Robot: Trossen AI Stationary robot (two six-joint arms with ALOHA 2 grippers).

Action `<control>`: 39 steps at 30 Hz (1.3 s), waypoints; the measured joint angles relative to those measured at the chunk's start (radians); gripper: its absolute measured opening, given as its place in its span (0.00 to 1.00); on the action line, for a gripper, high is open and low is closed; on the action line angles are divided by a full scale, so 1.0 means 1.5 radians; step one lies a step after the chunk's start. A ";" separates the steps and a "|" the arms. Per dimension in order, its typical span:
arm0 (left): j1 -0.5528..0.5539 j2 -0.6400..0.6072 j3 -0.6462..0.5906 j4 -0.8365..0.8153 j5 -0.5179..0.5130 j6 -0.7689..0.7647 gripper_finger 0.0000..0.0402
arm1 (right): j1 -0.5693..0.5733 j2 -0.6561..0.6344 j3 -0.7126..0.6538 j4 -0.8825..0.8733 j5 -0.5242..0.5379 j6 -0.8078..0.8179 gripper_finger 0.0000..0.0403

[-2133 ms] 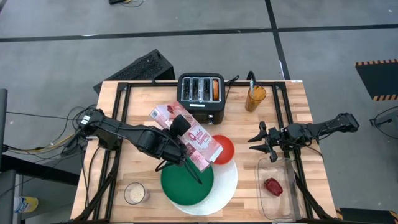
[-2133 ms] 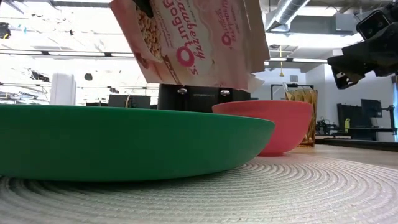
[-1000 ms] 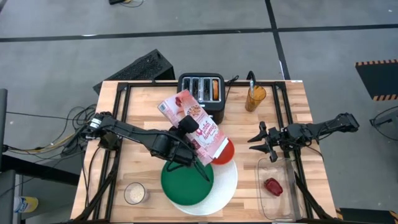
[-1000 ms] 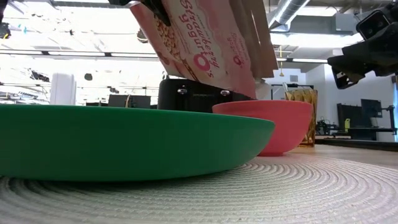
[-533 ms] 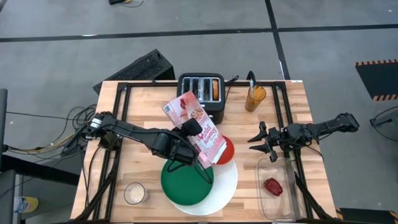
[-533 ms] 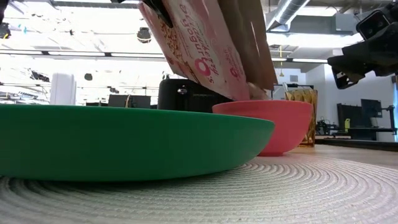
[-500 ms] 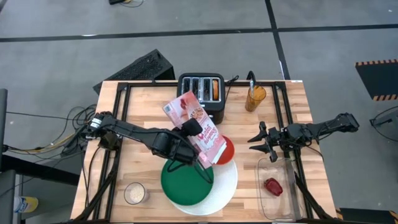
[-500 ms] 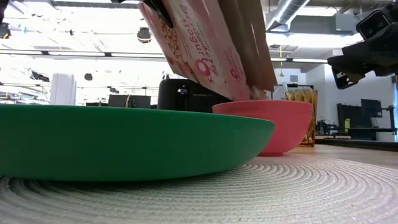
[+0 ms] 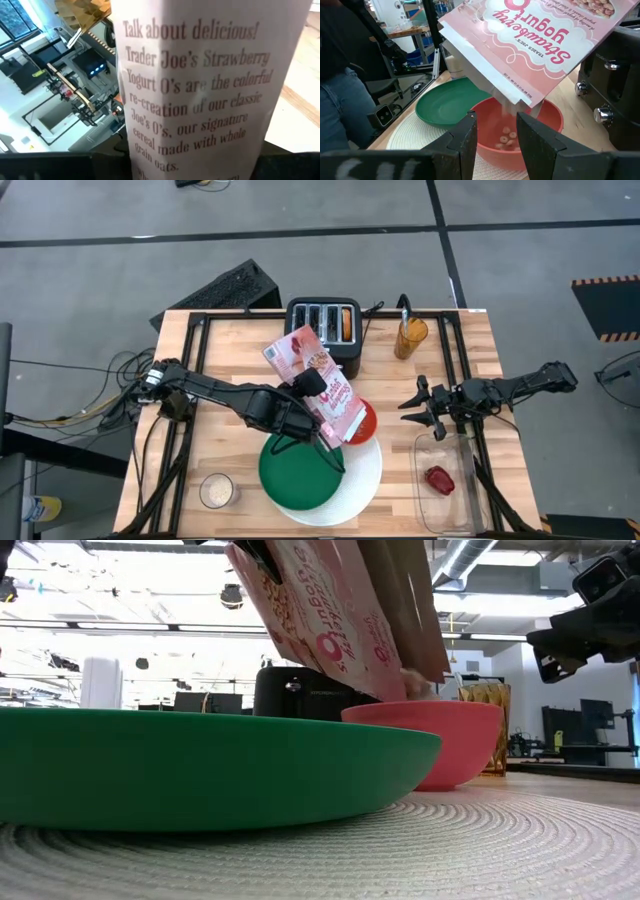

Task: Arrange a breakfast setting
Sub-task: Pour the cereal from the cereal box into the orange bowl

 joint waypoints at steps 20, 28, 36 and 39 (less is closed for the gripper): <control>-0.001 0.000 0.000 -0.004 -0.035 0.003 0.40 | 0.000 0.000 0.000 0.000 0.000 0.000 0.39; -0.009 0.001 -0.001 0.001 -0.073 0.033 0.40 | 0.000 0.000 0.000 0.000 0.000 0.000 0.39; -0.004 0.001 -0.004 0.003 -0.083 0.033 0.40 | 0.000 0.000 0.000 0.000 0.000 0.000 0.39; 0.005 0.001 -0.004 0.013 -0.057 0.028 0.40 | 0.000 0.000 0.000 0.000 0.000 0.000 0.39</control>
